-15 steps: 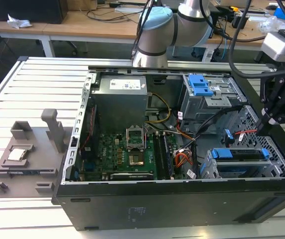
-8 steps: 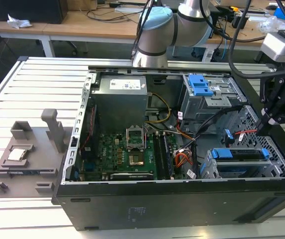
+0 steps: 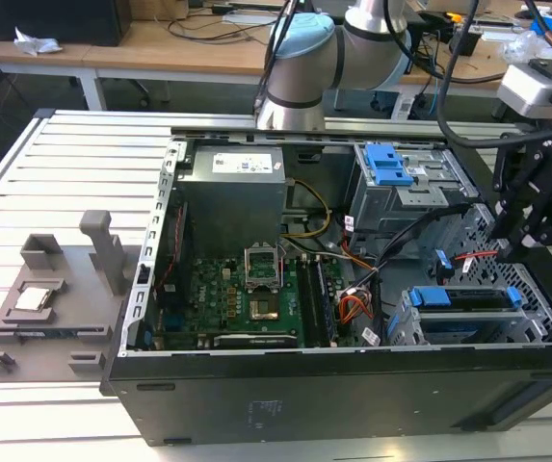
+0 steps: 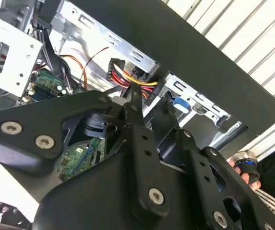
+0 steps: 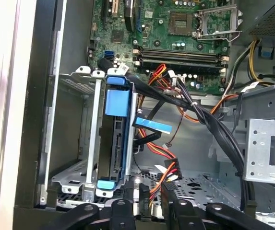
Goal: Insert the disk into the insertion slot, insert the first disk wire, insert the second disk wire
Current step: 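Insert the first disk wire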
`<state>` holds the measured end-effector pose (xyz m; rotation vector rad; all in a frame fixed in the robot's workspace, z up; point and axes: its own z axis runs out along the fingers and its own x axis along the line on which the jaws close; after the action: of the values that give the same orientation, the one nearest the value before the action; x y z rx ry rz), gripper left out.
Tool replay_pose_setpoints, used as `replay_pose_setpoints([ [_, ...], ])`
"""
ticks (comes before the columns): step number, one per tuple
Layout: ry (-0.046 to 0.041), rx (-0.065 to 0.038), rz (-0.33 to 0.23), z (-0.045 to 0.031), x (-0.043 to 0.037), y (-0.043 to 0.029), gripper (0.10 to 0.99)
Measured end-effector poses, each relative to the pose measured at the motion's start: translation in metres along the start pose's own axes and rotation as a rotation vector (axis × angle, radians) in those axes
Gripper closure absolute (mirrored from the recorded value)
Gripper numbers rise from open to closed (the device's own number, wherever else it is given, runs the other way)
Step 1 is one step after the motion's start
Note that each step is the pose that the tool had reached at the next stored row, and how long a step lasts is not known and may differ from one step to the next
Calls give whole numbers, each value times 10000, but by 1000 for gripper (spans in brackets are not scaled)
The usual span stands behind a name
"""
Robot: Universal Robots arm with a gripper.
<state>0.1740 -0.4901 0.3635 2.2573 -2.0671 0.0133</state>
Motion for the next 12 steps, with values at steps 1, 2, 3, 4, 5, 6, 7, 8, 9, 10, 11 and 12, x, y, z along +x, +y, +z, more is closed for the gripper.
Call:
replay_pose_setpoints([
  [1, 75, -7, 3, 16, -9, -3, 725],
  [2, 139, -12, 6, 23, -11, -5, 725],
  [3, 230, -20, 9, 35, -13, -12, 725],
  [4, 317, -29, 15, 51, -15, -23, 725],
  [5, 352, -33, 16, 66, -17, -35, 725],
  [6, 358, -36, 16, 78, -18, -47, 725],
  [7, 365, -37, 16, 82, -19, -53, 725],
  [8, 377, -38, 17, 83, -19, -57, 725],
  [9, 388, -40, 19, 83, -18, -57, 725],
  [10, 394, -40, 19, 84, -18, -58, 725],
  [11, 400, -41, 18, 85, -18, -58, 737],
  [12, 407, -41, 19, 85, -18, -59, 804],
])
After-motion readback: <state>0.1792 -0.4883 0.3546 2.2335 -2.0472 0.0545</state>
